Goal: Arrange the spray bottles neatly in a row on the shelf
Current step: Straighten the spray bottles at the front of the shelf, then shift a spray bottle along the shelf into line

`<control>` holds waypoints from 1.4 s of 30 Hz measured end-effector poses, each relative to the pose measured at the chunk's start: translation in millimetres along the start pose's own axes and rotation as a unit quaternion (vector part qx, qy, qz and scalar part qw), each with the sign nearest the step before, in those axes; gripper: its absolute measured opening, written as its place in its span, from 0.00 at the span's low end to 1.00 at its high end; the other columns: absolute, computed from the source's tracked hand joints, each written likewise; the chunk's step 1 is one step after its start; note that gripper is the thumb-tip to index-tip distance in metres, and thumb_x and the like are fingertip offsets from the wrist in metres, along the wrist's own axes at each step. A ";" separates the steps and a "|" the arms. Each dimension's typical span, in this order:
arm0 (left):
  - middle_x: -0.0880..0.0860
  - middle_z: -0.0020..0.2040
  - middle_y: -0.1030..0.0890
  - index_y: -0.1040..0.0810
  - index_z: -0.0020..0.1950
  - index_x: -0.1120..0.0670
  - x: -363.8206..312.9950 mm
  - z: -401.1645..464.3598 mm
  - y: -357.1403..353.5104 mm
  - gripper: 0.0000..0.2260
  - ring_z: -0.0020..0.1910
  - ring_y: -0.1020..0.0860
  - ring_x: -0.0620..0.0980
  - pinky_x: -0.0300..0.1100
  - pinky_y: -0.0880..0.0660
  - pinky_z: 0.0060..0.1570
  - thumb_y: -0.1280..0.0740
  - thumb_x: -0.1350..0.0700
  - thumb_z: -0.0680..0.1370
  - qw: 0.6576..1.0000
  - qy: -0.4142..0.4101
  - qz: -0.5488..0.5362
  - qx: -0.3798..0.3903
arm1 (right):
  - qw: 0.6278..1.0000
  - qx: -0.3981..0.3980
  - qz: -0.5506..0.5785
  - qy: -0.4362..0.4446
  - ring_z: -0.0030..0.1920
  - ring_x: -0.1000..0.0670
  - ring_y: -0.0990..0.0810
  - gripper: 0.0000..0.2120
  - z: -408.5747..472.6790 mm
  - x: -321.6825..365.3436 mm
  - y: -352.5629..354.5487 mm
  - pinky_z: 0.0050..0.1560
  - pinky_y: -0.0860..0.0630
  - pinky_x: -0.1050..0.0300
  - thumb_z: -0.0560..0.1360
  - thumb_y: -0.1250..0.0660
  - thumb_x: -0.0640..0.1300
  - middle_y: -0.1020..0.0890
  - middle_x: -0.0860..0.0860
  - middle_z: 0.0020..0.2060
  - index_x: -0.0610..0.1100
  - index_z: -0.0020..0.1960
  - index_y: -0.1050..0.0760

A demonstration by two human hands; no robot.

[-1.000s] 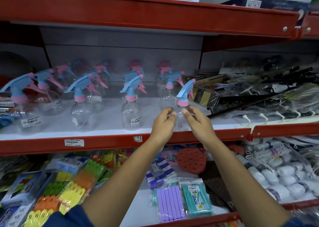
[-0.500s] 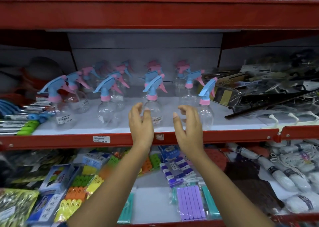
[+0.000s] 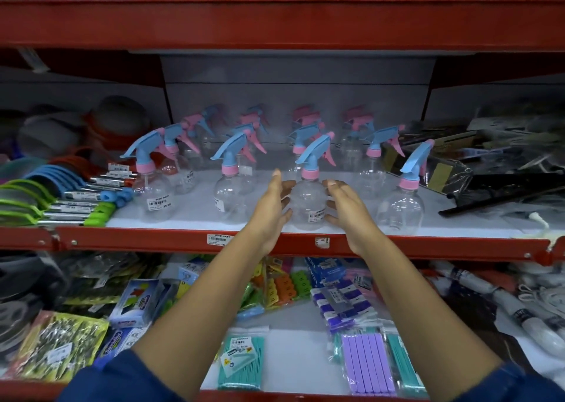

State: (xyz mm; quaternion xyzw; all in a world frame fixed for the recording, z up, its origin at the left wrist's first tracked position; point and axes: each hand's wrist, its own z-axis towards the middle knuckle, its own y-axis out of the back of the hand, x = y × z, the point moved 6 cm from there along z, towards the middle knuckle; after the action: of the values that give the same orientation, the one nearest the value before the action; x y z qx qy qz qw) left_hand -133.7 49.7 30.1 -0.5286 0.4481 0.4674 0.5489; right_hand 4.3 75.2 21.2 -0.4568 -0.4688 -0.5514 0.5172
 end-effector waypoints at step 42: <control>0.47 0.51 0.23 0.26 0.64 0.55 -24.2 -2.4 146.9 0.27 0.58 0.28 0.49 0.44 0.31 0.60 0.54 0.39 0.81 0.997 -0.029 0.020 -0.069 | 0.997 -0.007 0.065 -0.031 0.54 0.52 0.23 0.14 -5.2 9.6 -147.1 0.52 0.26 0.59 0.81 0.46 0.50 0.21 0.52 0.52 0.46 0.58 0.26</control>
State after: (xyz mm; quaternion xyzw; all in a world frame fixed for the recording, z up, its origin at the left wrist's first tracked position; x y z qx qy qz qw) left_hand -282.6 47.0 30.1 -0.5428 0.4093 0.5233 0.5139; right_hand -143.2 72.4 23.4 -0.5071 -0.4502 -0.5049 0.5342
